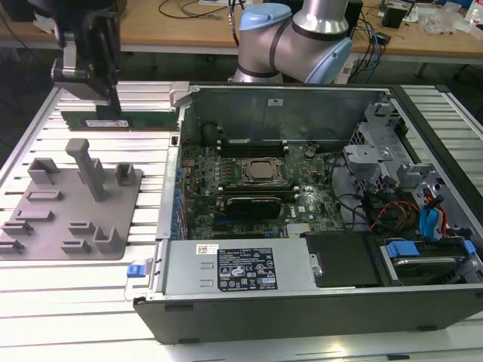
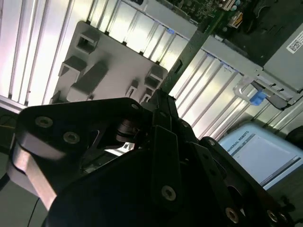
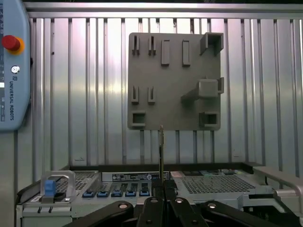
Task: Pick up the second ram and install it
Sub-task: 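Pick up the second ram and move it above second insertion slot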
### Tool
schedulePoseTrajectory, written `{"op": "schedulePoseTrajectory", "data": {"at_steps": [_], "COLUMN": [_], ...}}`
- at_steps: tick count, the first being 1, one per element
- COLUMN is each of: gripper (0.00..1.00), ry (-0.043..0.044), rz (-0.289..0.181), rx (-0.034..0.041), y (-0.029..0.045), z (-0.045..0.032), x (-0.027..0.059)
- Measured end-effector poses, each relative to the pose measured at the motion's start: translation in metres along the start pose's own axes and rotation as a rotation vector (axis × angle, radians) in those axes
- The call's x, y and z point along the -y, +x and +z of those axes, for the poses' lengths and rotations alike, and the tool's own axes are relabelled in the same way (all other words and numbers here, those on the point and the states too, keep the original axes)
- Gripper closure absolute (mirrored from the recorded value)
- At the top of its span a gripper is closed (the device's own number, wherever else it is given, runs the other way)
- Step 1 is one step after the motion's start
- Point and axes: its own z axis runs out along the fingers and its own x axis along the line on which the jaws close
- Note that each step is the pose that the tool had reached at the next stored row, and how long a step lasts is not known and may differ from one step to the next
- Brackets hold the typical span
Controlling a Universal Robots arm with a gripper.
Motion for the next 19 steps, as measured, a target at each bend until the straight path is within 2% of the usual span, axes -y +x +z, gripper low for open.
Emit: {"op": "schedulePoseTrajectory", "data": {"at_steps": [2,3,19], "gripper": [0.91,0.91,0.91], "ry": [0.0001,0.0,0.0], "rz": [0.0,0.0,0.0], "rx": [0.0001,0.0,0.0], "y": [-0.0002,-0.0003,-0.0008], "z": [-0.0007,-0.0009,-0.0024], "x": [0.016,0.0196,0.0536]}}
